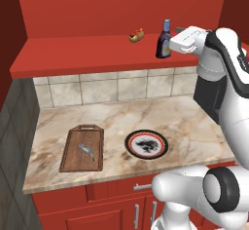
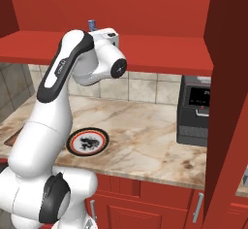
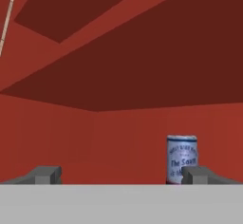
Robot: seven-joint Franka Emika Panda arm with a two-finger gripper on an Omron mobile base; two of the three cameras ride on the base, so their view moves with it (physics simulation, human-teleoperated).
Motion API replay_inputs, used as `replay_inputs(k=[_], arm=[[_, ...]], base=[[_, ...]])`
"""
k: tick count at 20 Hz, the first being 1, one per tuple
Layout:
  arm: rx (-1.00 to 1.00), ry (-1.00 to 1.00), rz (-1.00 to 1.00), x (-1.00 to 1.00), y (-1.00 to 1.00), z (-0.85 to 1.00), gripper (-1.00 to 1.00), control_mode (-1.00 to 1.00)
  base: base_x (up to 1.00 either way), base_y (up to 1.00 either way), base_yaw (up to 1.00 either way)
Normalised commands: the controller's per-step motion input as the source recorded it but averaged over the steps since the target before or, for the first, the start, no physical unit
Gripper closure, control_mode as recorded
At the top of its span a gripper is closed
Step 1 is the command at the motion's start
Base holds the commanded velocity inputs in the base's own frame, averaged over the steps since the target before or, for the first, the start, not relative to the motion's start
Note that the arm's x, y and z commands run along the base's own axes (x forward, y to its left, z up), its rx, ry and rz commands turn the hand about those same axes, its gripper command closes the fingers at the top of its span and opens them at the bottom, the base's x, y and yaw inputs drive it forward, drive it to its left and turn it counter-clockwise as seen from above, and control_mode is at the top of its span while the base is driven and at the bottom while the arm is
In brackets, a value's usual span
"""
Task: Pick the fish from the plate and place it on the cutting board. Then pick the condiment bottle from the cabinet and place it next to the cutting board.
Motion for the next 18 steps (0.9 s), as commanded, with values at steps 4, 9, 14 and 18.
replay_inputs(k=[4, 9, 14, 18], arm=[[0.00, 0.00, -0.01, 0.16, -0.01, 0.00, -1.00, -1.00], [0.00, 0.00, -0.01, 0.18, -0.02, 0.00, -1.00, -1.00], [0.00, 0.00, -0.01, 0.20, -0.03, 0.00, -1.00, -1.00], [0.00, 0.00, -0.01, 0.18, -0.02, 0.00, -1.00, -1.00]], base=[[0.00, 0.00, 0.00], [0.00, 0.00, 0.00], [0.00, 0.00, 0.00], [0.00, 0.00, 0.00]])
